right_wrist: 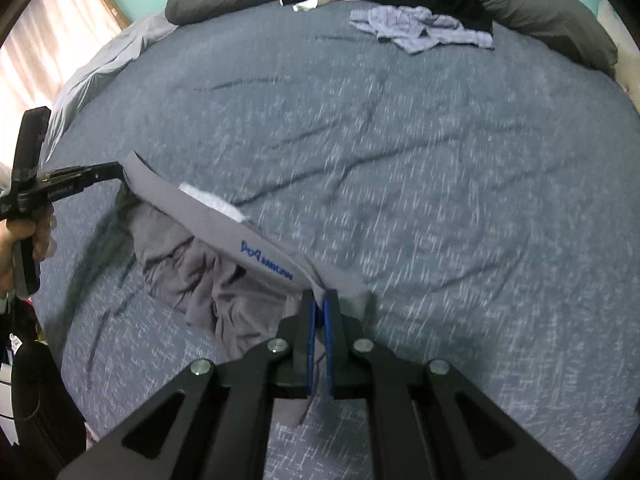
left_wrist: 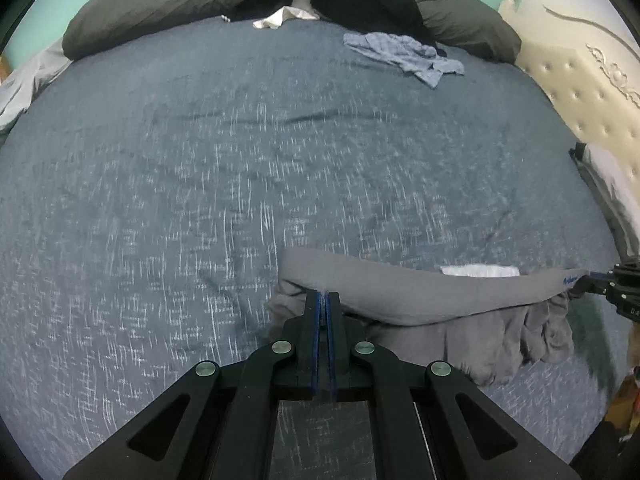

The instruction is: Fold clothes

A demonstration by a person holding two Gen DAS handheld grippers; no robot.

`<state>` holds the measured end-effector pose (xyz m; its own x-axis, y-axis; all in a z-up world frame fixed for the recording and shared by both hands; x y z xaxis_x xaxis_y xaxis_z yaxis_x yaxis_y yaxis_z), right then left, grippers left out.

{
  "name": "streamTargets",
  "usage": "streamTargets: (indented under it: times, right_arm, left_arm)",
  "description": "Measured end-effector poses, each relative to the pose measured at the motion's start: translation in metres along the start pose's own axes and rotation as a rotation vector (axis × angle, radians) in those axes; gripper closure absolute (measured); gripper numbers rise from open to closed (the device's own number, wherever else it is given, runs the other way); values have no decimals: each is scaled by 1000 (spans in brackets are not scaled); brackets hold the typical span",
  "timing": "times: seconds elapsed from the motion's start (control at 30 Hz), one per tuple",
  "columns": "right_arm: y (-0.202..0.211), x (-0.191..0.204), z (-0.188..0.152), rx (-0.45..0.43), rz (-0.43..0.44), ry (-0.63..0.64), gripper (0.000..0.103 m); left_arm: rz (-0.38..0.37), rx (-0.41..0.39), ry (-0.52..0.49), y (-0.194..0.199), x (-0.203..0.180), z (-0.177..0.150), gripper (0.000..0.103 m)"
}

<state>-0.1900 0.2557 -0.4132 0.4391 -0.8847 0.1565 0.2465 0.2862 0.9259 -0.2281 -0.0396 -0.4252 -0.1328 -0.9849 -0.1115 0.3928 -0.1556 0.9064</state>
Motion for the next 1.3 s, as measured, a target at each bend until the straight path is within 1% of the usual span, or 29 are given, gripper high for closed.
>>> streamTargets:
  times: [0.07,0.1,0.17,0.27,0.33,0.4,0.43,0.47,0.57,0.63,0.7,0.77,0.93,1.1,1.13,1.17,1.2,1.23,1.3]
  right_arm:
    - [-4,2,-6,20,-1,9,99]
    - [-6,3,-8,33,-7,20,99]
    - [-9,5,-13,56,-17,38,99]
    - [-7,7,-16,64,5,14,97]
    - [-4,8,-17,63,31,-7,97]
    - [2,10,-17,56,52,-11,97]
    - [5,12,-17,52,62,-10,96]
    - [9,14,-17,49,71,-8,94]
    - [18,13,-17,31,80,-11,87]
    - [19,8,-16,22,94,-48,86]
    - [16,0,-16,20,118,-99,85]
    - [12,-6,-16,27,130,-132,83]
    - [3,-14,-14,37,149,-181,82]
    - [-4,-14,-10,33,160,-163,82]
    - [-5,-14,-9,30,155,-155,82]
    - [-6,-15,-9,31,150,-150,82]
    - [-7,-17,-9,31,146,-147,82]
    - [-10,-18,-8,29,141,-145,82]
    - [-15,-20,-9,36,137,-148,82]
  left_arm:
    - [14,25,-27,-3,-2,-6,99]
    - [11,33,-25,-2,-2,-8,98]
    - [13,30,-22,0,-1,-9,98]
    - [13,21,-12,6,3,-9,98]
    - [2,17,3,12,7,-8,92]
    - [-20,9,21,19,10,-8,79]
    - [-20,2,29,22,13,-7,75]
    - [-16,-5,37,24,15,-5,69]
    - [-30,2,60,22,21,-2,67]
    - [-50,3,77,18,22,2,67]
    - [-55,15,83,12,21,4,64]
    - [-67,24,70,5,15,8,63]
    - [-99,56,74,-13,12,11,63]
    - [-111,38,71,-17,12,14,64]
    - [-111,36,71,-17,12,14,67]
    - [-110,35,71,-18,13,14,76]
    - [-108,33,71,-18,13,15,81]
    - [-107,32,72,-19,14,15,83]
    - [-113,32,73,-19,14,15,91]
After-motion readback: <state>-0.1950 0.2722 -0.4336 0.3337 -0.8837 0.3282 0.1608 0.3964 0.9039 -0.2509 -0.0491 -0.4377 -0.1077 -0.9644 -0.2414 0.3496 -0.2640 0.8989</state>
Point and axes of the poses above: each gripper's, at about its wrist camera, not at the fingertips, and y roughly against the way its jaws point, x to its left, z to its top, the point moved 10 cm from there along -y, roughly the way its jaws point, and after that the axes turned 4 degrees about x, right-handed, at the moved point
